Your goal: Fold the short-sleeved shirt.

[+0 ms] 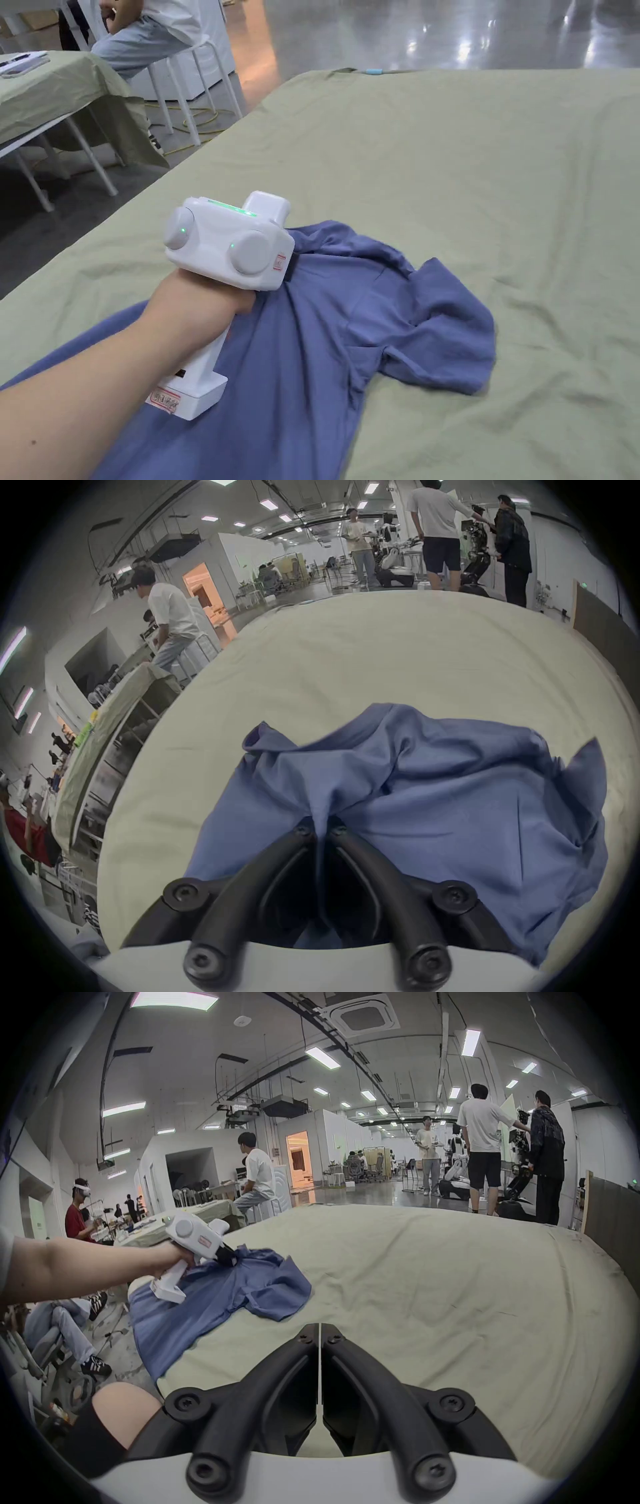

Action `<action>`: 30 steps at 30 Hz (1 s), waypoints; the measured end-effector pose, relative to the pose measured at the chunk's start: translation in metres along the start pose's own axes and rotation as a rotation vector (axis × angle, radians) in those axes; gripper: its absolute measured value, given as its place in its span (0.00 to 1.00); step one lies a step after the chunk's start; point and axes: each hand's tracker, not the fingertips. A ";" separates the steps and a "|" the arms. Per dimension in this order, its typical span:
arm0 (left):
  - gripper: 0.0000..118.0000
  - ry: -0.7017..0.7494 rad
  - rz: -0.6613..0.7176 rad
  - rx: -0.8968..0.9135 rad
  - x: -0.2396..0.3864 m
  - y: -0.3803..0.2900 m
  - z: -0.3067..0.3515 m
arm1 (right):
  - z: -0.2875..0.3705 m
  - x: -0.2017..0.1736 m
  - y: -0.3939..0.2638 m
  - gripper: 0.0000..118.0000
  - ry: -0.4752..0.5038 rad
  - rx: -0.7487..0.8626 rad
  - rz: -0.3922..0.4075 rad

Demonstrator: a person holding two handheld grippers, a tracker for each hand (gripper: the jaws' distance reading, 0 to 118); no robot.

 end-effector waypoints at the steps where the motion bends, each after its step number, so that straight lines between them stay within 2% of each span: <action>1: 0.02 -0.031 -0.011 -0.030 0.003 -0.001 -0.003 | 0.005 0.001 0.004 0.04 0.002 0.012 -0.010; 3: 0.02 -0.008 -0.029 -0.008 0.011 -0.004 0.010 | 0.016 0.005 0.012 0.04 0.010 0.040 -0.024; 6: 0.02 -0.064 0.085 0.075 0.014 0.003 0.057 | 0.042 0.013 0.027 0.04 0.008 0.077 -0.003; 11: 0.02 -0.098 0.062 0.223 0.023 0.035 0.127 | 0.101 0.035 0.043 0.04 -0.011 0.133 -0.004; 13: 0.02 -0.142 0.076 0.272 0.037 0.050 0.159 | 0.130 0.043 0.045 0.04 -0.053 0.166 0.015; 16: 0.02 -0.251 0.076 0.362 0.075 0.066 0.213 | 0.176 0.055 0.042 0.04 -0.176 0.228 0.066; 18: 0.02 -0.318 0.012 0.407 0.117 0.075 0.247 | 0.205 0.066 0.039 0.04 -0.221 0.253 0.044; 20: 0.02 -0.397 -0.118 0.473 0.179 0.082 0.287 | 0.235 0.078 0.033 0.04 -0.261 0.281 -0.002; 24: 0.02 -0.624 -0.209 0.537 0.295 0.101 0.354 | 0.281 0.094 0.019 0.04 -0.338 0.321 -0.038; 30: 0.02 -0.813 -0.440 0.518 0.485 0.113 0.394 | 0.338 0.112 -0.009 0.04 -0.431 0.357 -0.104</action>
